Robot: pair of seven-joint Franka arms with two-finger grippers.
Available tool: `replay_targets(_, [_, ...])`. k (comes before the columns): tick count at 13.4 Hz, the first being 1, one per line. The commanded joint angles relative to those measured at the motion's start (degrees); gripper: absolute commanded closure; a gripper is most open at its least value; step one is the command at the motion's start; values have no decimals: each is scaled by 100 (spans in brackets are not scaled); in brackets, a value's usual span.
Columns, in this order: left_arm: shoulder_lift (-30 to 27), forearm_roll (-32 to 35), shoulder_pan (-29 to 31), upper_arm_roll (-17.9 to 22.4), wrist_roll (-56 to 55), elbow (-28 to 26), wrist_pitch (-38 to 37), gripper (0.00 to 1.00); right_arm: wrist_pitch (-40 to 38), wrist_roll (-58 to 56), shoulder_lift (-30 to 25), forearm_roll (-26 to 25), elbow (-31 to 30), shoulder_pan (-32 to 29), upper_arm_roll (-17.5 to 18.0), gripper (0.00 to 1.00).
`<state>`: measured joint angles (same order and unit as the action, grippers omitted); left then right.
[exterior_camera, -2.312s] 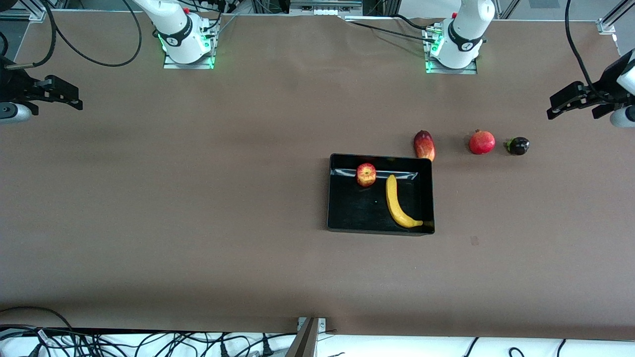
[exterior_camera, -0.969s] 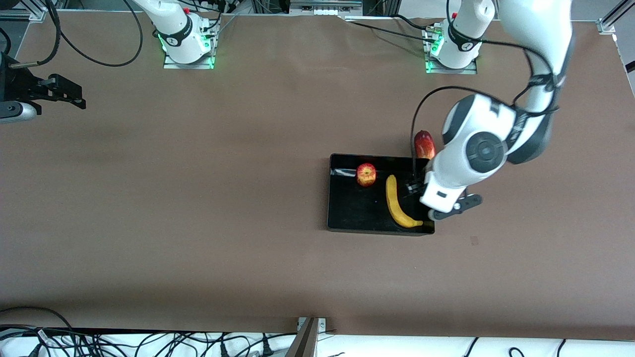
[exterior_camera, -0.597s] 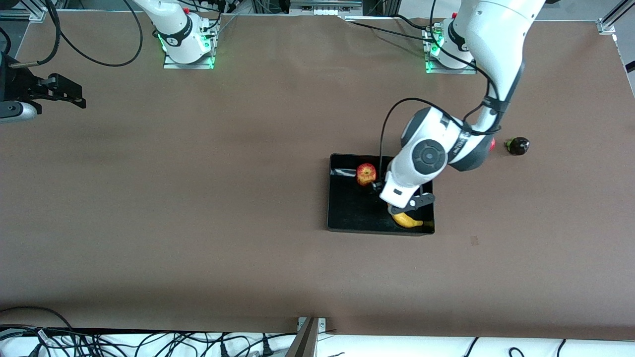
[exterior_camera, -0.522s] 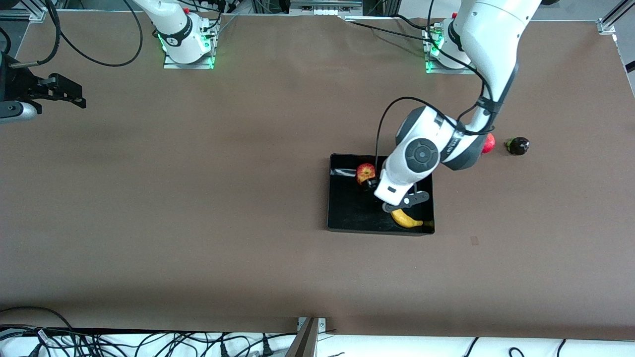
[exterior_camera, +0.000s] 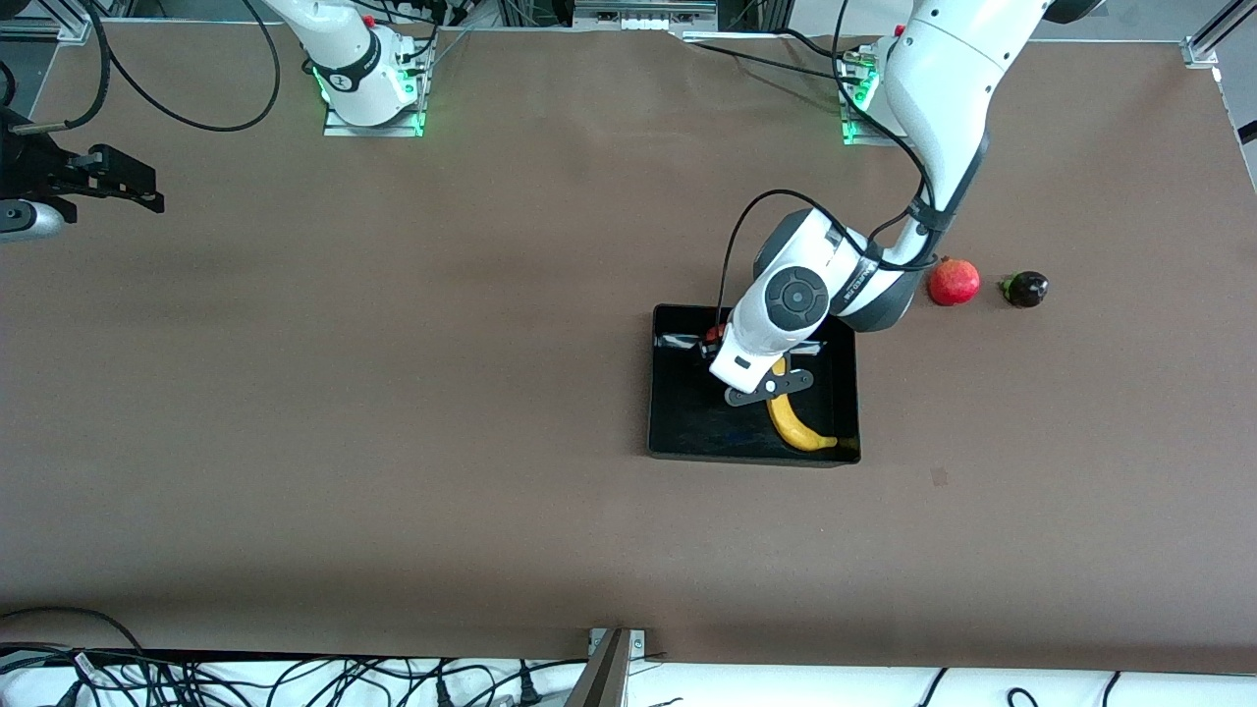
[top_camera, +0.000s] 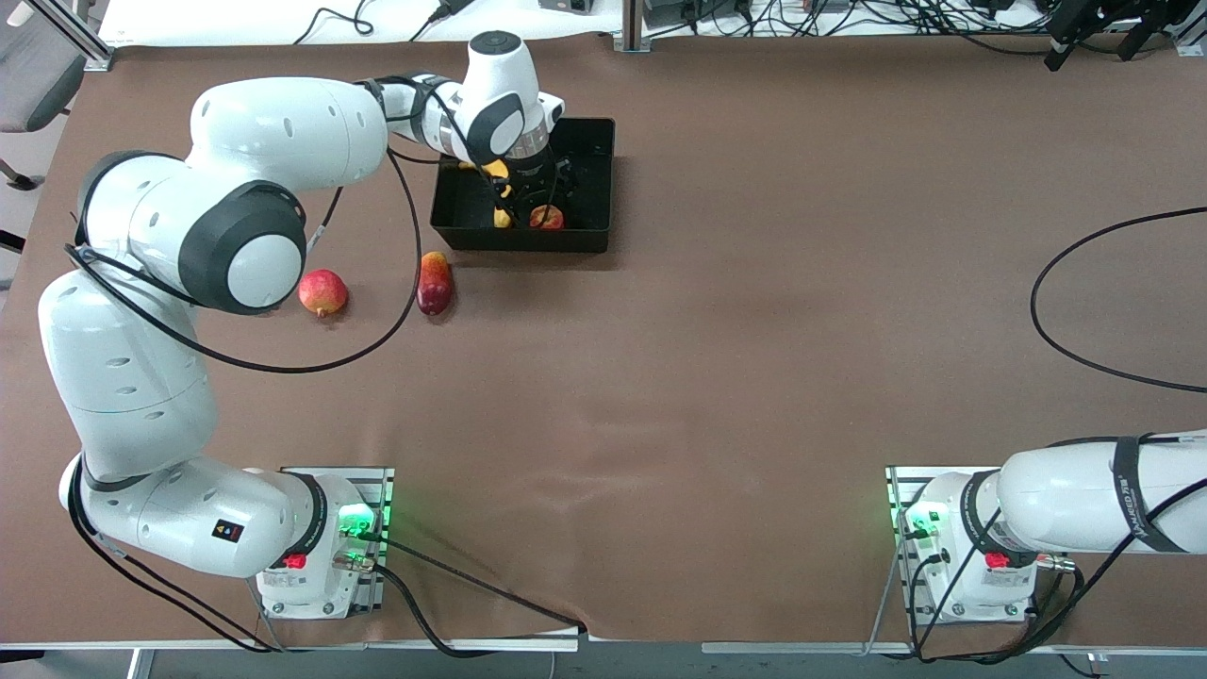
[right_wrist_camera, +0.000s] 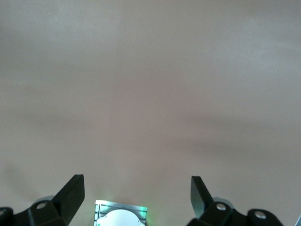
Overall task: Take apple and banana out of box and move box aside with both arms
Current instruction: 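Close the left gripper on the small red-yellow apple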
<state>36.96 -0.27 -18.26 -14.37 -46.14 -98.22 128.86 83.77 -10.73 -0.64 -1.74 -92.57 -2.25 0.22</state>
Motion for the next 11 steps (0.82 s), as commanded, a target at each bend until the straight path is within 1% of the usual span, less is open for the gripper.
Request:
replay_targets(1, [47,80,-64,-5,-88,-188,332,0,-168,63,2,-55,99,-65,49,0])
replay_targets(3, [57,80,-134,-5,-158,-328,429,0,-202,63,2,-46,99,-65,49,0])
replay_targets(5, [83,71,-143,-5,-176,-355,447,0,-220,63,11,-55,99,-65,49,0])
replay_targets(7, [153,62,-152,-5,-333,-390,657,0,-176,72,29,-37,99,-73,49,0])
replay_targets(8, [153,62,-169,-5,-343,-391,675,6,-176,72,29,-37,99,-73,40,0])
replay_targets(9, [162,54,-178,-5,-430,-399,675,35,-211,63,29,-37,99,-73,40,0])
replay_targets(10, [162,62,-178,-5,-501,-399,675,55,-220,63,29,-28,99,-82,40,0])
replay_targets(11, [171,62,-187,-5,-510,-399,675,83,-220,63,37,-11,99,-82,-4,0])
